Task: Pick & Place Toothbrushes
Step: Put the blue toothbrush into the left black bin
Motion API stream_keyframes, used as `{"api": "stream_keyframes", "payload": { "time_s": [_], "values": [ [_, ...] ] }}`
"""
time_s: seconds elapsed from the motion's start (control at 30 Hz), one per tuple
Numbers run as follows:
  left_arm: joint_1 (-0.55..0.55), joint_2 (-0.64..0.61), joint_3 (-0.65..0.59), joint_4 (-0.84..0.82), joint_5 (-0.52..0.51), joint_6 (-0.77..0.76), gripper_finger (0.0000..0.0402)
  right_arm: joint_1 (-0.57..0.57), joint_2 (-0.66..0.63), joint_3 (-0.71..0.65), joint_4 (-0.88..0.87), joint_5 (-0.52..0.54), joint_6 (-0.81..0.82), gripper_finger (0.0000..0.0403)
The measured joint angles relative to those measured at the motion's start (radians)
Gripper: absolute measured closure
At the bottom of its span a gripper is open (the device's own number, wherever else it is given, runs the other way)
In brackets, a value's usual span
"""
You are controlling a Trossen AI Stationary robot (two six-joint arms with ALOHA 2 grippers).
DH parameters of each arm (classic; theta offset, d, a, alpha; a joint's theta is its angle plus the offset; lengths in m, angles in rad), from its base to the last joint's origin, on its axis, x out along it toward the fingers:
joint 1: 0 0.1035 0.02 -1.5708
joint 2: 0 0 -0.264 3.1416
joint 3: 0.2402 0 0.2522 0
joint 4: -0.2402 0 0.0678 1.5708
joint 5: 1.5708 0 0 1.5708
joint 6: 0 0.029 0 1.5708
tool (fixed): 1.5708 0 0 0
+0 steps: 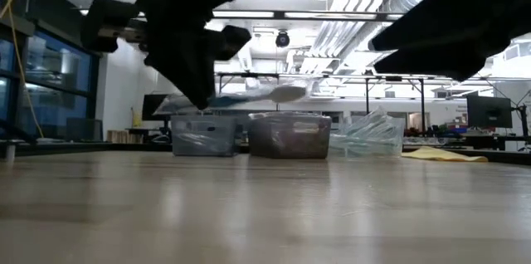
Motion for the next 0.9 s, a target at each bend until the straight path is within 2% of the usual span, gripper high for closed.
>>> {"api": "stream_keyframes", "payload": {
  "time_s": [0.17, 0.3, 0.43, 0.73, 0.9],
  "values": [
    [0.001, -0.043, 0.0, -0.01, -0.02, -0.001, 0.0391, 0.0, 0.057, 0.0, 0.114, 0.001, -0.053, 0.0124],
    [0.015, -0.076, -0.01, -0.001, -0.017, -0.003, 0.0391, 0.0, 0.072, 0.0, 0.137, 0.0, -0.057, 0.0124],
    [0.05, -0.114, -0.063, 0.062, 0.014, -0.003, 0.0391, 0.0, 0.088, 0.0, 0.171, 0.017, -0.069, 0.0124],
    [0.105, -0.223, -0.214, 0.31, 0.123, -0.03, 0.0391, -0.011, 0.147, 0.003, 0.282, 0.049, -0.125, 0.0124],
    [0.104, -0.271, -0.262, 0.371, 0.123, -0.035, 0.0391, -0.012, 0.17, 0.004, 0.365, 0.049, -0.175, 0.0124]
  ]
}}
